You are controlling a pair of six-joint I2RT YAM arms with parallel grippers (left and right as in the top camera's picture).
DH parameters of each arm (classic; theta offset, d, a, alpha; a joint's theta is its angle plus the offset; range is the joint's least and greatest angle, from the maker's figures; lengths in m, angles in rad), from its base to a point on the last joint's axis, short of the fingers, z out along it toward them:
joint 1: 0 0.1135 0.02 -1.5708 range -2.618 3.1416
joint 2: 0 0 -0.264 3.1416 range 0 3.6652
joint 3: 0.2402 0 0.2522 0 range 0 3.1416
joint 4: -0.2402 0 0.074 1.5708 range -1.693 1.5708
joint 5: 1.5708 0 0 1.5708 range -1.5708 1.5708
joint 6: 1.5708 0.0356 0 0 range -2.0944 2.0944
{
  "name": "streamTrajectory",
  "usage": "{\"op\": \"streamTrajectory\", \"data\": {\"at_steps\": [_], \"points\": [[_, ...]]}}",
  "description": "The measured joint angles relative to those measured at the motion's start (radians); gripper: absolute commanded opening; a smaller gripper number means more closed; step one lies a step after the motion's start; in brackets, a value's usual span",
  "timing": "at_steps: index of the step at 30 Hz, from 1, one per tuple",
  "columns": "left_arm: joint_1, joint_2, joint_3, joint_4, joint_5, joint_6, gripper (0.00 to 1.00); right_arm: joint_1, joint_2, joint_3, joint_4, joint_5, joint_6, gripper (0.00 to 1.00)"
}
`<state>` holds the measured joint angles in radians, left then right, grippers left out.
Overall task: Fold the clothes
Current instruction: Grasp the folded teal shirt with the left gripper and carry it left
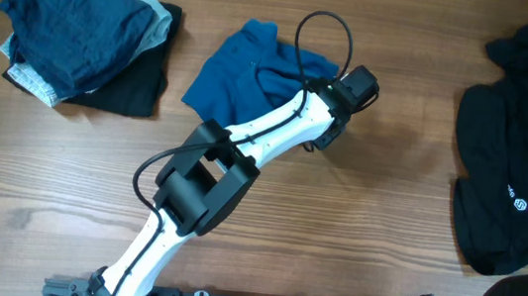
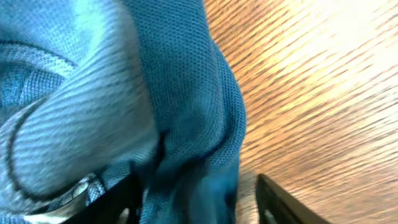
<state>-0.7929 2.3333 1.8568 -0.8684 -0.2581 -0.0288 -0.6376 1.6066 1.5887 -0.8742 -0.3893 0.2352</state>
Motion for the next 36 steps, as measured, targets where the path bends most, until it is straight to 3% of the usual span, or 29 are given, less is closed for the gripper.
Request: {"op": "streamTrajectory", "data": {"at_steps": [3, 5, 16, 18, 20, 23, 30, 36], "points": [[0.000, -0.006, 0.000, 0.000, 0.031, -0.076, 0.54, 0.000, 0.000, 0.000, 0.000, -0.007, 0.000, 0.99], [-0.001, -0.005, 0.000, -0.003, 0.030, -0.095, 0.59, 0.000, 0.000, 0.000, 0.000, -0.008, 0.000, 0.99], [0.068, 0.011, 0.000, -0.002, -0.101, -0.169, 0.66, 0.000, 0.000, 0.000, 0.001, -0.011, 0.000, 0.99], [0.069, 0.018, 0.000, 0.020, -0.166, -0.167, 0.51, 0.000, 0.000, 0.000, 0.002, -0.011, 0.000, 1.00], [0.069, 0.022, 0.000, 0.024, -0.181, -0.159, 0.26, 0.000, 0.000, 0.000, 0.002, -0.011, 0.000, 0.99], [0.069, 0.033, 0.000, 0.026, -0.198, -0.156, 0.04, 0.000, 0.000, 0.000, 0.003, -0.011, 0.000, 0.99], [0.094, 0.034, 0.017, 0.003, -0.193, -0.150, 0.04, 0.000, 0.000, 0.000, 0.003, -0.011, 0.000, 1.00], [0.227, -0.054, 0.198, -0.119, -0.179, -0.150, 0.04, 0.000, 0.000, 0.000, 0.003, -0.015, 0.000, 0.99]]}}
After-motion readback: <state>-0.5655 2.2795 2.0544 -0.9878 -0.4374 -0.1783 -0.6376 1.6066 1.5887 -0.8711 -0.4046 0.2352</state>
